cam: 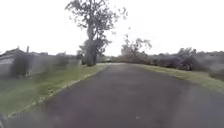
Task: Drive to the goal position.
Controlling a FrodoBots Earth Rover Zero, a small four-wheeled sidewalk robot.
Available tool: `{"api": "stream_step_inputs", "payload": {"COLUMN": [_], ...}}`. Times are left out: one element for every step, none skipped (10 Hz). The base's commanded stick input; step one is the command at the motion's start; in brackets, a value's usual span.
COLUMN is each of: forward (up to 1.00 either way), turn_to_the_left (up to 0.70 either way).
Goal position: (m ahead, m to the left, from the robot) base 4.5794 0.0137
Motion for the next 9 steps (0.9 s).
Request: {"api": "stream_step_inputs", "payload": {"forward": [0.7, 0.7, 0.7, 0.7, 0.7, 0.7, 0.7, 0.7, 0.7], "turn_to_the_left": [0.0, 0.0, 0.0, 0.0, -0.08, -0.17, -0.25, -0.35, -0.35]}}
